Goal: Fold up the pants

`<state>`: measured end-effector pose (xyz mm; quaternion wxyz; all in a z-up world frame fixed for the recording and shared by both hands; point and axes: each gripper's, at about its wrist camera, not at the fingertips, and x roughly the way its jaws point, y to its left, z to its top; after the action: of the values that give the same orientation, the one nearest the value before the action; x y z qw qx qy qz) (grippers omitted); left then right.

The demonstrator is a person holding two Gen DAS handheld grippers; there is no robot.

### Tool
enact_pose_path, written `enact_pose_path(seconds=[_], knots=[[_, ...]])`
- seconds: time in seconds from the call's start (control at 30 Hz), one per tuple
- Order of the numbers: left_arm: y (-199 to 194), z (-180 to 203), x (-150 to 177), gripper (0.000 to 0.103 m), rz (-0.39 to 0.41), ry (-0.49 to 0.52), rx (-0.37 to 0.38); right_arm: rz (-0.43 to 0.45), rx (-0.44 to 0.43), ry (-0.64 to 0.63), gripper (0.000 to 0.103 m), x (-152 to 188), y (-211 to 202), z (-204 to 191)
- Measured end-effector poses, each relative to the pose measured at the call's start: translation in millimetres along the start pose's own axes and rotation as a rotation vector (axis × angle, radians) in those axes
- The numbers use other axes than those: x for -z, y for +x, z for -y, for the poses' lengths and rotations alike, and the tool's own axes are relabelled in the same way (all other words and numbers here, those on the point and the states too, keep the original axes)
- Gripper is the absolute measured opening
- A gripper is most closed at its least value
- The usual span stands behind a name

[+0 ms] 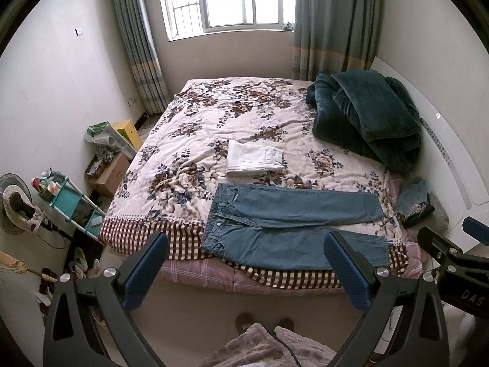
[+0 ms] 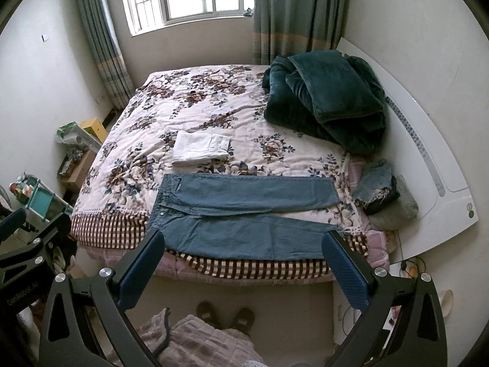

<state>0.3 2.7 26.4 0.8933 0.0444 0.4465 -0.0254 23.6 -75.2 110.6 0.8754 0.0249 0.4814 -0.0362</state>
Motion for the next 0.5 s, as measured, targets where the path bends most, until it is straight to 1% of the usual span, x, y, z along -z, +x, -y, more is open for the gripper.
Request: enact_pose_path(seconds=[0.37,0.5], knots=[[0.7,-3.1,0.0,0.103,-0.003,-0.011,-0.003,-0.006,-0.01,0.0,0.103,1.8,-3.1,-7.3],[0.5,-5.7,3.6,0.103,0.02,-0.008,-0.011,-0.003,-0.008,0.006,0.103,3.1,-1.9,-8.1]])
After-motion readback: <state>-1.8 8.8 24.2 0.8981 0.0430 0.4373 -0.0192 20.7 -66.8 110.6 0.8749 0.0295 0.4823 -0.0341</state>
